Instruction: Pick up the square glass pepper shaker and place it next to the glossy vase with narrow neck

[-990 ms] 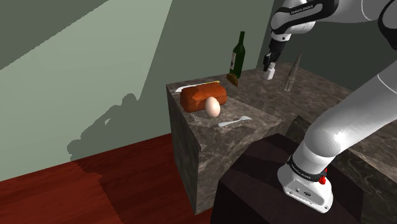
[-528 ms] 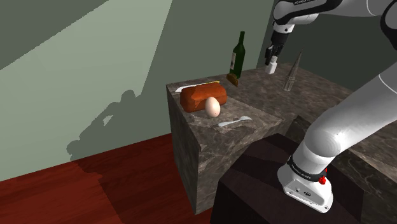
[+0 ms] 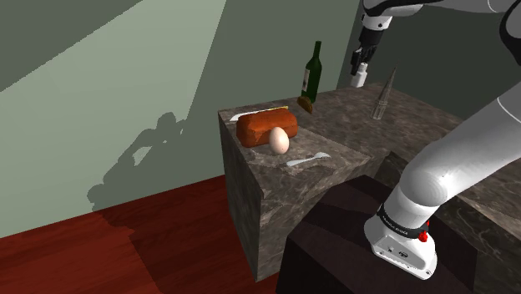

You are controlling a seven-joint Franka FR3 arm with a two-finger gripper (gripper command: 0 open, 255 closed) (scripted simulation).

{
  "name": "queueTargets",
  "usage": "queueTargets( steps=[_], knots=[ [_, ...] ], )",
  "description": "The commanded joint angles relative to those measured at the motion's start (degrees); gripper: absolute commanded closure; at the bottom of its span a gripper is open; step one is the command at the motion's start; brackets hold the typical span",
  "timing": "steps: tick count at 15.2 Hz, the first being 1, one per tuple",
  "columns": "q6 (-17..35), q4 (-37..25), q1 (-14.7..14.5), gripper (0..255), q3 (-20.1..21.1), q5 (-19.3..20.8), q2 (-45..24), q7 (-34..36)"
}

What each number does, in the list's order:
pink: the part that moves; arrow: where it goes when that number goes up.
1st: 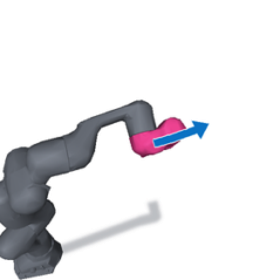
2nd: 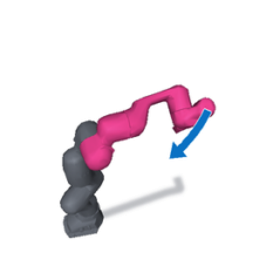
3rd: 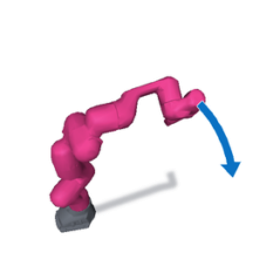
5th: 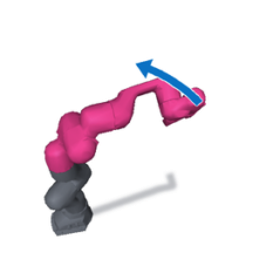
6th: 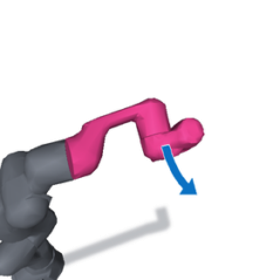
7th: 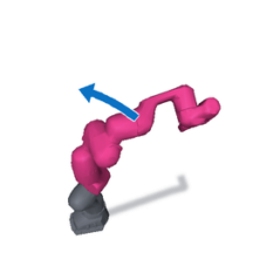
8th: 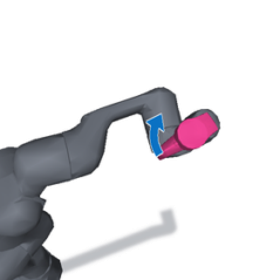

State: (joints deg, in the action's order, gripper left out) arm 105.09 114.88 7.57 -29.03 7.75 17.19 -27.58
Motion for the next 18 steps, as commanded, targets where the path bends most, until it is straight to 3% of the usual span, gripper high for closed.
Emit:
queueTargets(
  steps=[1, 18],
  knots=[
    [-1.5, -1.4, 0.0, 255, 0.1, 0.0, 0.1, -0.1],
    [-14.7, -17.6, -0.7, 255, 0.2, -1.7, -3.1, -1.3]
  ],
)
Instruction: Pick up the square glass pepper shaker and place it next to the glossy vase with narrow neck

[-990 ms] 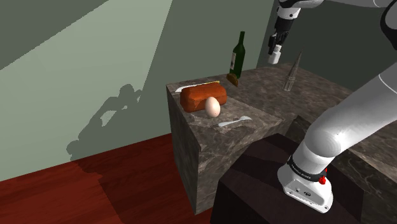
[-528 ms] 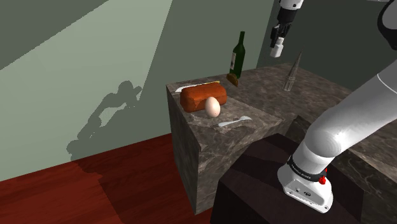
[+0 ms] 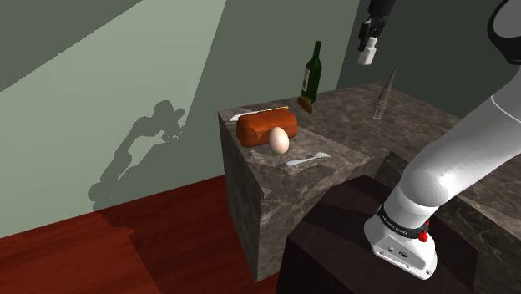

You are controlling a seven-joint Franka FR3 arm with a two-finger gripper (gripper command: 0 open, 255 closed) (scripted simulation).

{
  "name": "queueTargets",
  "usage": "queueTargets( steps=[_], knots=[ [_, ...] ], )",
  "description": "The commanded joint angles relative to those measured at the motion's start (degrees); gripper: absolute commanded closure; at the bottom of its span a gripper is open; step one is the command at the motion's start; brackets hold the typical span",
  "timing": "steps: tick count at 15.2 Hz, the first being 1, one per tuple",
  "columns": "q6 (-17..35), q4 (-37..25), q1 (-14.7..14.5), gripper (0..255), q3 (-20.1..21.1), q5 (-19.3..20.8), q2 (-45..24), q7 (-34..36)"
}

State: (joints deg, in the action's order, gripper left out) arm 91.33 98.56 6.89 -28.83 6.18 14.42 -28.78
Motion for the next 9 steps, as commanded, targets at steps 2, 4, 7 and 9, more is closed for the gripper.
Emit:
queueTargets(
  steps=[2, 4, 7, 9],
  knots=[
    [-2.5, -3.5, -0.1, 255, -0.1, -0.5, -1.1, -0.3],
    [-4.2, -5.8, -0.2, 255, -0.3, -0.8, -1.8, -0.6],
    [-6.7, -9.5, -0.2, 255, -0.6, -1.4, -3.1, -1.1],
    [-8.4, -12.1, -0.3, 255, -0.8, -1.8, -4.1, -1.4]
  ],
)
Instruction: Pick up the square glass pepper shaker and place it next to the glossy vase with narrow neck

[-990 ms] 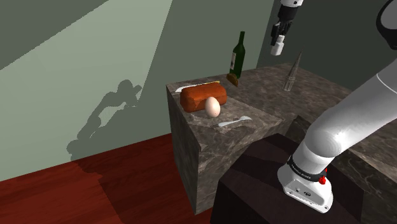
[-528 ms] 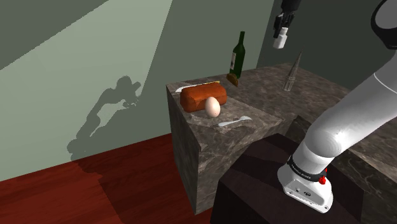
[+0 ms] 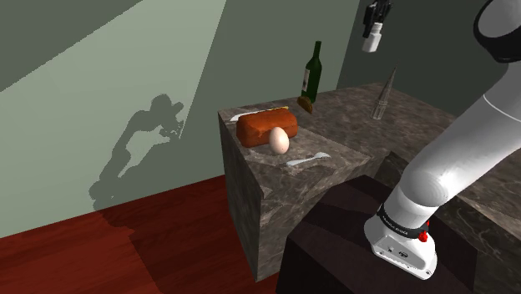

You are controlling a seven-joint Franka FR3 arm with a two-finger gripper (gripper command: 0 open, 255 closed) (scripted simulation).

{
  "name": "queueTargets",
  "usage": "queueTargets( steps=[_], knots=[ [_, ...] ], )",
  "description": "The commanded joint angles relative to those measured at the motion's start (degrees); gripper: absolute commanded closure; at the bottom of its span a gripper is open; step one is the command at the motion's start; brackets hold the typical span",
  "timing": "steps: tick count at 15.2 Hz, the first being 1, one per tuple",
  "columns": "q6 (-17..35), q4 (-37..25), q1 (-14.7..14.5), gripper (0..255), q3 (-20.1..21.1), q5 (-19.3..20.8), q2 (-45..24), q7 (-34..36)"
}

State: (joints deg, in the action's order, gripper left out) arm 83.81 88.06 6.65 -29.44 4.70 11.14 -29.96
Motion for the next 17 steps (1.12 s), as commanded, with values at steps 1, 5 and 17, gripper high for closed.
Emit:
queueTargets(
  steps=[1, 5, 17],
  knots=[
    [-1.7, -2.9, 0.0, 255, -0.4, -0.6, -1.3, -0.5],
    [-2.6, -0.2, 1.1, 255, -1.0, 1.4, 2.8, -2.4],
    [-5.5, 8.0, 6.5, 255, -5.2, 9.3, 16.7, -12.3]
  ],
)
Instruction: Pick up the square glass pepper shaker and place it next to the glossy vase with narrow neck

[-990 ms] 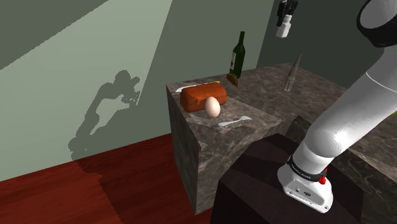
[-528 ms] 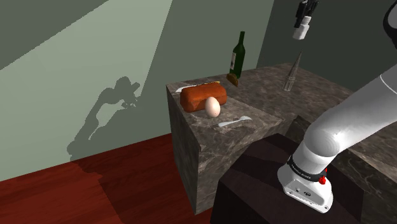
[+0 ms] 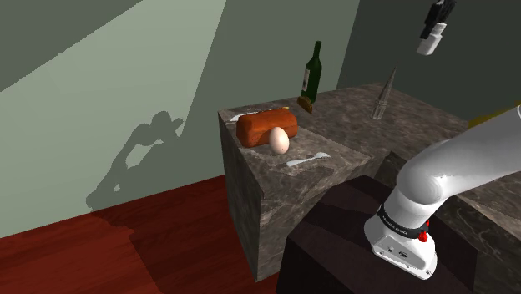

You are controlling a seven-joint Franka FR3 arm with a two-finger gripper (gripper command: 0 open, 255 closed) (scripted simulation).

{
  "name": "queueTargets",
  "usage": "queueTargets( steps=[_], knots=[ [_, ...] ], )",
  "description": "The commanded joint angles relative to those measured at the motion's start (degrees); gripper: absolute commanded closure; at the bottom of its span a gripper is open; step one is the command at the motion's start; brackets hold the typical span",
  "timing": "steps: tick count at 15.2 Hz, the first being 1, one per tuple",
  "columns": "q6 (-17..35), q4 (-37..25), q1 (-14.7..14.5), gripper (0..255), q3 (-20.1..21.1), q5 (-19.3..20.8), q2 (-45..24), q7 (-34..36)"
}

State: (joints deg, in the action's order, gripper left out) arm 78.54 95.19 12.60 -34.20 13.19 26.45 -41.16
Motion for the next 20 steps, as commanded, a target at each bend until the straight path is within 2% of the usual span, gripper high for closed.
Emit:
queueTargets(
  steps=[1, 12, 20],
  knots=[
    [-0.5, 1.1, 1.0, 255, -1.0, 1.4, 2.2, -2.1],
    [-4.4, -1.1, 4.4, 255, -9.4, 7.8, 7.6, -15.3],
    [-6.9, -8.0, 3.6, 255, -19.1, 11.5, 7.7, -26.7]
  ],
)
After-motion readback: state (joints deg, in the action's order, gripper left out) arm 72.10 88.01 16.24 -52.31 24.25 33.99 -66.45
